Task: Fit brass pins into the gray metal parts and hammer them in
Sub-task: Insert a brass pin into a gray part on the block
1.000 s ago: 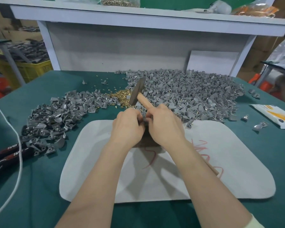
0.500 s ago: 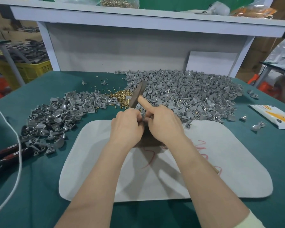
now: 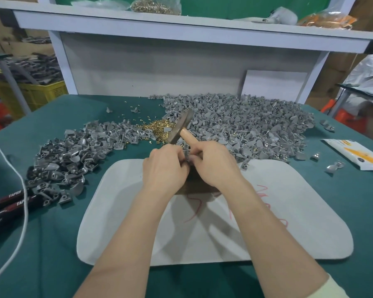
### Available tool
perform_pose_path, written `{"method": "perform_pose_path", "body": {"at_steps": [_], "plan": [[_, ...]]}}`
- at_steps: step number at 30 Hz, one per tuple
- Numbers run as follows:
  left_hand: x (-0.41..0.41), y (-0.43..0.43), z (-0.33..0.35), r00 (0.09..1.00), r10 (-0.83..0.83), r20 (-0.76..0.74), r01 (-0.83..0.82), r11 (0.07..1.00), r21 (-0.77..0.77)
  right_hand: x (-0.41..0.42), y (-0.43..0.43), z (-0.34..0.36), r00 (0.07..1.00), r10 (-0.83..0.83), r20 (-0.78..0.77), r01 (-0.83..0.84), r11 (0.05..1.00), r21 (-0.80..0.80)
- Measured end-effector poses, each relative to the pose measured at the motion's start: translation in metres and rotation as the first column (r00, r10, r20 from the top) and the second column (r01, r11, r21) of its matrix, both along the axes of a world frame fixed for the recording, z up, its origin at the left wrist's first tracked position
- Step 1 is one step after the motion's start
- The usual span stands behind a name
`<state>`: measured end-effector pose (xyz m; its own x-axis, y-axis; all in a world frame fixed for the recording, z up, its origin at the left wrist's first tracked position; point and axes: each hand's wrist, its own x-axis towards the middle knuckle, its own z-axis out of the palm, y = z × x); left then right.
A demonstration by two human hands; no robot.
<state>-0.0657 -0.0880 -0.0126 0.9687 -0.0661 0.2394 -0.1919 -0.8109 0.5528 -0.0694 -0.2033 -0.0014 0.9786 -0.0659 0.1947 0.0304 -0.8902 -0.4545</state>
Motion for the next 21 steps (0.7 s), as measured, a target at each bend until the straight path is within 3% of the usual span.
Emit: {"method": "perform_pose_path", "body": {"at_steps": [2, 7, 12, 17, 21], "plan": [[0.000, 0.000, 0.000, 0.999, 0.033, -0.004, -0.033, 0.999, 0.003, -0.003, -0.009, 0.002, 1.000, 0.000, 0.029, -0.004, 0.991, 0.130], [0.003, 0.001, -0.001, 0.996, 0.085, 0.009, -0.085, 0.996, 0.007, -0.021, -0.026, 0.007, 0.980, -0.041, 0.195, 0.000, 0.979, 0.204], [0.002, 0.001, -0.001, 0.996, 0.088, -0.008, -0.088, 0.996, -0.021, -0.043, -0.032, 0.003, 0.971, -0.059, 0.230, 0.034, 0.993, 0.111], [0.002, 0.002, -0.001, 0.996, 0.086, -0.007, -0.086, 0.996, -0.026, -0.051, -0.040, 0.005, 0.960, -0.049, 0.277, 0.017, 0.993, 0.117], [0.002, 0.001, -0.002, 0.997, 0.079, 0.004, -0.079, 0.996, -0.040, -0.056, -0.046, 0.005, 0.969, -0.032, 0.244, 0.016, 0.998, 0.064]]}}
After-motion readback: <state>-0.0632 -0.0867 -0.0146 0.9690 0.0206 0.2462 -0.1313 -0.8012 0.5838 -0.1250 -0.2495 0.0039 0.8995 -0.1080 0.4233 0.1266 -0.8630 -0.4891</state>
